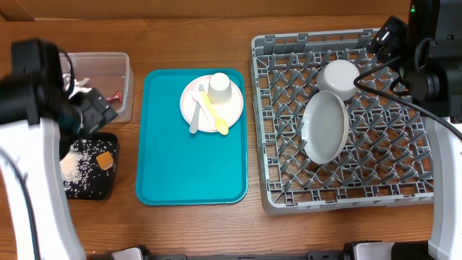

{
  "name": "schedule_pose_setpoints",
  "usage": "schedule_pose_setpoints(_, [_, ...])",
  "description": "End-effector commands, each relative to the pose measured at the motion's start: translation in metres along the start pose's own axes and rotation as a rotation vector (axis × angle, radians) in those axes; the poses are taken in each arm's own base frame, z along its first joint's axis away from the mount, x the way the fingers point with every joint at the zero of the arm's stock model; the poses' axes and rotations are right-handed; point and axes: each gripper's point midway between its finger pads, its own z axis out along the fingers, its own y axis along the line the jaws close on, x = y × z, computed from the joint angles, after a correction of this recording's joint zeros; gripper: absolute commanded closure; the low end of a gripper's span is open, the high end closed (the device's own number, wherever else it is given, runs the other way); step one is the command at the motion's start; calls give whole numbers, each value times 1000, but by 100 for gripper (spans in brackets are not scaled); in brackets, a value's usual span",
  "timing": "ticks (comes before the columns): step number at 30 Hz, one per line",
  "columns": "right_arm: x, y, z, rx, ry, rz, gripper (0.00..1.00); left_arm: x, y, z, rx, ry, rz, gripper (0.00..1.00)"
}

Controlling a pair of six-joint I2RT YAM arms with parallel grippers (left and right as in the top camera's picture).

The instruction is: Sort waste into correct bins and load items into the dishwasher rack

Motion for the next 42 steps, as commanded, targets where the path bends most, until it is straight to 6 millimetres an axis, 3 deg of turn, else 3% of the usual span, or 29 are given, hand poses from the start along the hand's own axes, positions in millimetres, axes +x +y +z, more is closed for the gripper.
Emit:
schedule_pose_setpoints(1, [-5,0,-3,3,-20,9,0,7,21,-9,-51,-97,-70,0])
schedule_pose_setpoints(7, [-5,0,-3,3,-20,9,0,13,16,16,35,-99,-58,0])
schedule_pose_setpoints(12, [-5,0,-3,3,-20,9,0,-2,9,39,199,-22,-96,0])
schedule_pose_setpoints(18, [-5,0,-3,3,-20,9,0,-38,59,60,121,-56,-243,0])
schedule_pose_setpoints(21, [-5,0,-3,3,-20,9,0,-42,73,67,93,-45,-282,0])
schedule_pose_setpoints(28, [-7,-3,-3,15,-27,-16,0,-43,74,77,82,-15,-288,0])
schedule_pose_setpoints(42, [-6,-5,-3,30,-26,-77,0,-43,74,78,81,-11,-288,0])
